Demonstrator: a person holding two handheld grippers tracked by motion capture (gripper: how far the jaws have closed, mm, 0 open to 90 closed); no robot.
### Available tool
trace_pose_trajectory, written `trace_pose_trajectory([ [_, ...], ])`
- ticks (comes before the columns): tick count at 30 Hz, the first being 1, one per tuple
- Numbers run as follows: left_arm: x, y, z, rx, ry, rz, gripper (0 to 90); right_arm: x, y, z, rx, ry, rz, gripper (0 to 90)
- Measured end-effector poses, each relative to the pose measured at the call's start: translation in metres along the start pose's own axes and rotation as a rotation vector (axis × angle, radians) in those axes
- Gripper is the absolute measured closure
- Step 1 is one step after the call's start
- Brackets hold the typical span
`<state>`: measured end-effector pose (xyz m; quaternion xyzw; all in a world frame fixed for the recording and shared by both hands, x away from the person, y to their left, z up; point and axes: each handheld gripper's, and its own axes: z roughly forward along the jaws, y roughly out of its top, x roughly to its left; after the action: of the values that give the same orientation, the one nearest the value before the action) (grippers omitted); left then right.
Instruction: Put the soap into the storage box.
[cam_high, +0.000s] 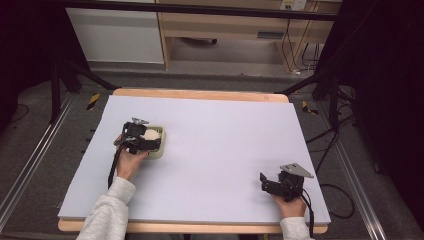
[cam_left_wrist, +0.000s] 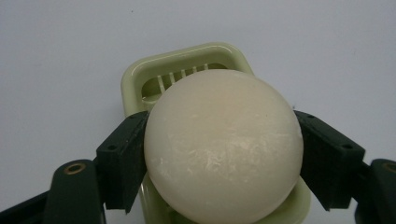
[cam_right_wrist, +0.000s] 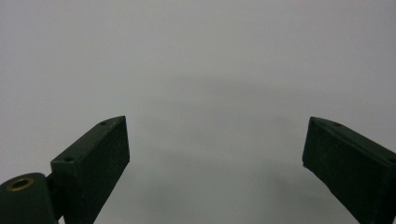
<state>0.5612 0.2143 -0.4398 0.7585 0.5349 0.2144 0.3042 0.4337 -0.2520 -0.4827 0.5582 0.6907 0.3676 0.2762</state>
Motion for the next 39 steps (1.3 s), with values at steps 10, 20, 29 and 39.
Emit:
trace_pose_trajectory([
  [10,-0.0006,-0.0020,0.0028,0.007,0.005,0.000,24.1,0.0001,0.0000,-0.0001,-0.001,0.000,0.000,7.8],
  [20,-0.0003,-0.0034,0.0050,0.016,0.007,0.007,24.0,0.0002,0.0000,0.0001,0.000,0.001,0.001,7.8],
  [29,-0.0009,-0.0040,0.0051,0.013,0.010,0.018,23.9,0.0005,0.0000,0.0005,0.003,0.003,0.000,7.8],
  [39,-0.0017,-0.0035,-0.0022,-0.022,0.010,0.020,20.6,0.0005,0.0000,0.0004,0.003,0.004,-0.001,7.8],
])
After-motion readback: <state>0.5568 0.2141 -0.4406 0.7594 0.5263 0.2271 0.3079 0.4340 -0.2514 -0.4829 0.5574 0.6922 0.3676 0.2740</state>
